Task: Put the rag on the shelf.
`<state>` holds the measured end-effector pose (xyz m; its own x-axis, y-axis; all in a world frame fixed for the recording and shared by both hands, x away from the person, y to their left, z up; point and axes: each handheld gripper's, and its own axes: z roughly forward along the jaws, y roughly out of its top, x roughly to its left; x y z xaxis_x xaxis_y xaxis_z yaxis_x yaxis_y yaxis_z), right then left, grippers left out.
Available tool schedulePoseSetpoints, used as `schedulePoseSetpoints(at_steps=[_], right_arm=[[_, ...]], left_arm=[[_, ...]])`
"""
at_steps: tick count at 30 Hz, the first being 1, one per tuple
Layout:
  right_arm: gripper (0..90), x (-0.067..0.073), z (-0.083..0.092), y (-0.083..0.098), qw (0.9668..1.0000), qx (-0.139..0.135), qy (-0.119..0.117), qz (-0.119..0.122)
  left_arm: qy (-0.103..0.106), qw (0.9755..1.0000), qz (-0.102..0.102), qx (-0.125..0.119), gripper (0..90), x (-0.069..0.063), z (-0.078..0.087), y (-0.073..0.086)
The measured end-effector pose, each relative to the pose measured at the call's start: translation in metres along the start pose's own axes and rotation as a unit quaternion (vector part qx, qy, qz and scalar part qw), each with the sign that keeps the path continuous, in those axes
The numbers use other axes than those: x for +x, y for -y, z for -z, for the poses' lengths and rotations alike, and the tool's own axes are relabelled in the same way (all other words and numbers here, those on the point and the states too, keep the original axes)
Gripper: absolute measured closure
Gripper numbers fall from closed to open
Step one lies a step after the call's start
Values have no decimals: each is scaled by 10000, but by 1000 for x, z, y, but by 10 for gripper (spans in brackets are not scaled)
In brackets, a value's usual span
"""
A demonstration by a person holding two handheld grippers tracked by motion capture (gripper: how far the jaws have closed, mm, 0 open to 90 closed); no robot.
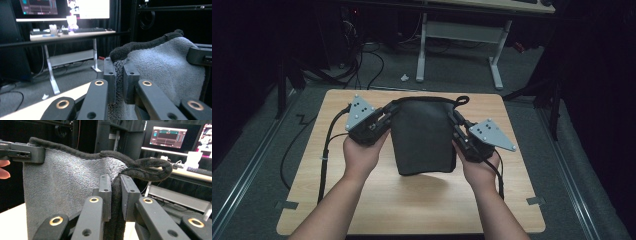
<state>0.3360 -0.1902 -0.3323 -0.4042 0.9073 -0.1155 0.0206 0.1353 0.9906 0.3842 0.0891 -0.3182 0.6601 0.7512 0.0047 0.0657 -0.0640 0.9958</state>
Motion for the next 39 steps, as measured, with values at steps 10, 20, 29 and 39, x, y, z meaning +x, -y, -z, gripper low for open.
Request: schedulePoseSetpoints(at_steps=[10, 20, 29, 39], right_arm=[[810, -9, -15, -16, 10000, 8, 81, -19], [811, -17, -33, -18, 9998, 119, 150, -87], [810, -32, -63, -20, 9994, 297, 144, -50], [810, -48, -95, -12, 9985, 525, 162, 43]], left_arm=[[-121, 9995, -273, 97, 837, 10, -16, -18], [-179, 9993, -278, 144, 837, 21, -35, -23], [-355, 9981, -442, 252, 837, 38, -62, -27], [-420, 9968, -520, 435, 838, 56, -91, -20]])
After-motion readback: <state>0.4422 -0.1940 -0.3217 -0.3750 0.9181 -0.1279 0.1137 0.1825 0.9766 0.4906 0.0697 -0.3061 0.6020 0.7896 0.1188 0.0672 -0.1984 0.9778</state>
